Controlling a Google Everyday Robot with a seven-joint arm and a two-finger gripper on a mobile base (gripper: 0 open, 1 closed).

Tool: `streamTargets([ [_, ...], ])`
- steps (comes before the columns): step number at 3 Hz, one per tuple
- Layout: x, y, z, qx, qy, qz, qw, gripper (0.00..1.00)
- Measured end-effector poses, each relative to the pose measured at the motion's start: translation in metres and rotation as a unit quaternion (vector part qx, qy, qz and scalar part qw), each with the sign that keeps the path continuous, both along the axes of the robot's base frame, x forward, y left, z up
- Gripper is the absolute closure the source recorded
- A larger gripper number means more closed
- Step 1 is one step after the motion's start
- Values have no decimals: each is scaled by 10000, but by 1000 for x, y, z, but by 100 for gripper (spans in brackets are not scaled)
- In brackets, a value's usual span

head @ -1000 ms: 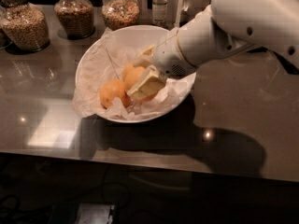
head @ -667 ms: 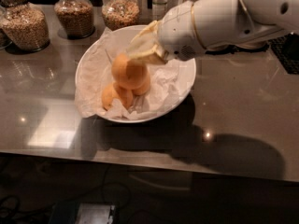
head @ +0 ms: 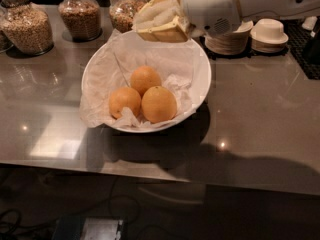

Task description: Pick orange from white bowl

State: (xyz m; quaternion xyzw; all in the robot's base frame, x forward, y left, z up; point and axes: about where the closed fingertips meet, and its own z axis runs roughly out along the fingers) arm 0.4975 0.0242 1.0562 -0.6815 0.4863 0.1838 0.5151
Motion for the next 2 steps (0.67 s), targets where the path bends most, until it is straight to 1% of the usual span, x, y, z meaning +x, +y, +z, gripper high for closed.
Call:
streamTargets([
  [1,-1,0,0,-4,-1,8,10000,81],
  [2,7,1,-14,-294,238,-70,9993,58],
])
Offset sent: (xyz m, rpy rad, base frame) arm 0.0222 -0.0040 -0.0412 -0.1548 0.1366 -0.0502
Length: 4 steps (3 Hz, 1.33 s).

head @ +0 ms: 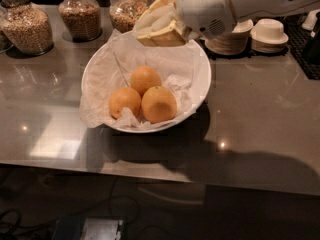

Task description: Pick orange from white bowl

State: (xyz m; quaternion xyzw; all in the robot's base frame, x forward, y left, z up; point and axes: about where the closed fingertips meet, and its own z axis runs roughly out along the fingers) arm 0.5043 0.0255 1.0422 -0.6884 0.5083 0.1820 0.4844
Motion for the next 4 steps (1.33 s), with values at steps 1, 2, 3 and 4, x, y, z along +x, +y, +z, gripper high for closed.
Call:
streamTargets([
  [1,10,-4,-31,-344,500,-83,9981,35],
  [2,14,-7,-65,-478,1023,-164,9935,11],
  [3,12,-6,-93,-386,1429,-245,9887,0],
  [4,9,-6,-111,-295,1684,-389,9845,0],
])
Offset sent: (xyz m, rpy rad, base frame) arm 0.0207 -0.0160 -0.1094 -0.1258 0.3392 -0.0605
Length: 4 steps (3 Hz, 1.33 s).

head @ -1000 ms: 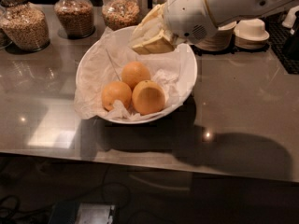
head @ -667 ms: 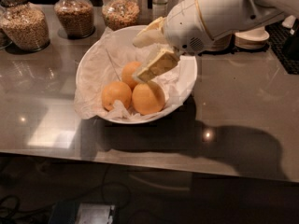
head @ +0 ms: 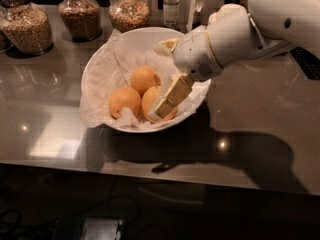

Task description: Pick orange from white bowl

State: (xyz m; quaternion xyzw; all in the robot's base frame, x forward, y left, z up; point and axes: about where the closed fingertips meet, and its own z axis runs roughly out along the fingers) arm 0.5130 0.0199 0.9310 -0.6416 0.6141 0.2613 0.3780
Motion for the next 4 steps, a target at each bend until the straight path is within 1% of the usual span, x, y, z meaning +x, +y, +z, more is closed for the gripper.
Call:
streamTargets([
  [1,0,-2,-1,-501,1,-324,9982,16],
  [2,3,-12,10,-1356,-237,-734,9878,21],
  [3,4,-21,31,-2149,-515,-989,9703,15],
  [4,8,-31,23,-2604,-542,-1062,9581,11],
])
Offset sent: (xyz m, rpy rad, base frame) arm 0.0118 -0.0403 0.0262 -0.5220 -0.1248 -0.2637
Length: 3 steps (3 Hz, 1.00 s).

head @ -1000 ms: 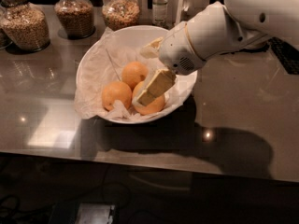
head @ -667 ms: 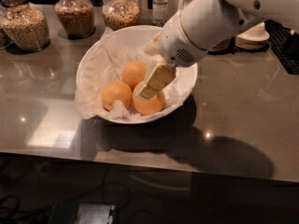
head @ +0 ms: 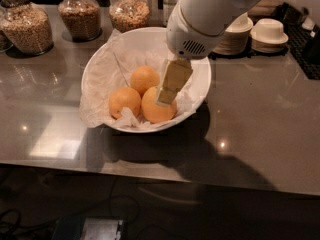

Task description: Pick orange from white bowl

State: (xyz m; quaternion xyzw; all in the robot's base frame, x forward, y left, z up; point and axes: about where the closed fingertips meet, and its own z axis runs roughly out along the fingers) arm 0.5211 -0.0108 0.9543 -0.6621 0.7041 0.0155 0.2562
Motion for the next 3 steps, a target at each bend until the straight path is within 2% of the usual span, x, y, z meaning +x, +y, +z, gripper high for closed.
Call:
streamTargets([
  [1,0,-2,-21,-42,190,-115,9997,17],
  [3,3,-3,-53,248,336,-401,9983,25],
])
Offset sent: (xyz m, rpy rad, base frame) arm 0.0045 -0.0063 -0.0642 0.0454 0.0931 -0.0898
